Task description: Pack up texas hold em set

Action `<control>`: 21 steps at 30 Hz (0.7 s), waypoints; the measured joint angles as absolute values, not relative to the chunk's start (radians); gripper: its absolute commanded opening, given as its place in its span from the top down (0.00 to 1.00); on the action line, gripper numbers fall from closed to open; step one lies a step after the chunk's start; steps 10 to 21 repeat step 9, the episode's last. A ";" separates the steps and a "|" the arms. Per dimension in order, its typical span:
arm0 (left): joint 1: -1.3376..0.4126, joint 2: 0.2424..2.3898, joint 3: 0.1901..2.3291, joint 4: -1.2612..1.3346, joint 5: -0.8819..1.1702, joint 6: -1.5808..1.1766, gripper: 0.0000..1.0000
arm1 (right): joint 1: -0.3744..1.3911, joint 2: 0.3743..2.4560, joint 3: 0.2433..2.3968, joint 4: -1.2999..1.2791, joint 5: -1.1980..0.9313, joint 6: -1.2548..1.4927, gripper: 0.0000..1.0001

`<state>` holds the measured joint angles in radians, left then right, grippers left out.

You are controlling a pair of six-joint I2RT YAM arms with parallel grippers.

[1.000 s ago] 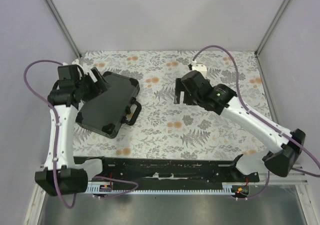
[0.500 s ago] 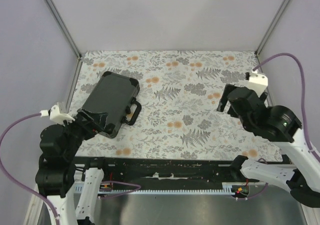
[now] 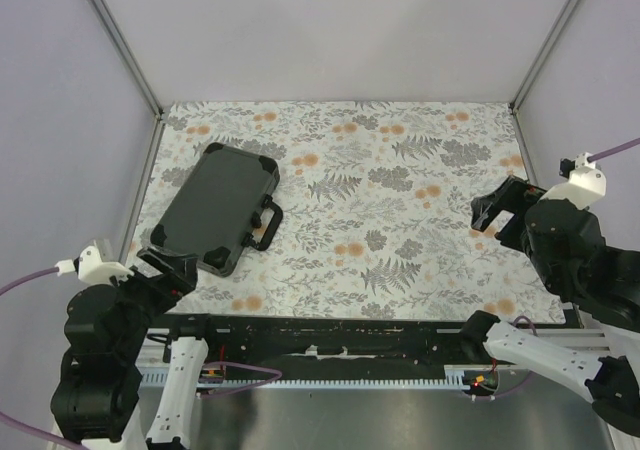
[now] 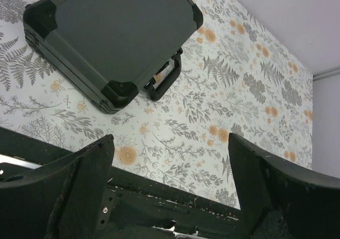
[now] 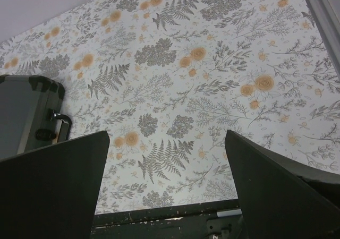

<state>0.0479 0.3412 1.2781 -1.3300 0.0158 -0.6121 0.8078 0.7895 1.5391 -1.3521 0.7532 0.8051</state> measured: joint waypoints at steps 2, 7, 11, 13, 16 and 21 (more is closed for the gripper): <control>0.048 0.342 1.293 -1.335 -0.001 -0.612 0.06 | 0.808 0.786 1.543 -1.352 0.748 0.808 0.02; 0.048 0.355 1.315 -1.348 -0.011 -0.612 0.06 | 0.808 0.783 1.543 -1.353 0.732 0.809 0.02; 0.048 0.365 1.325 -1.354 -0.012 -0.611 0.06 | 0.808 0.778 1.542 -1.353 0.727 0.809 0.02; 0.048 0.365 1.325 -1.354 -0.012 -0.611 0.06 | 0.808 0.778 1.542 -1.353 0.727 0.809 0.02; 0.048 0.365 1.325 -1.354 -0.012 -0.611 0.06 | 0.808 0.778 1.542 -1.353 0.727 0.809 0.02; 0.048 0.365 1.325 -1.354 -0.012 -0.611 0.06 | 0.808 0.778 1.542 -1.353 0.727 0.809 0.02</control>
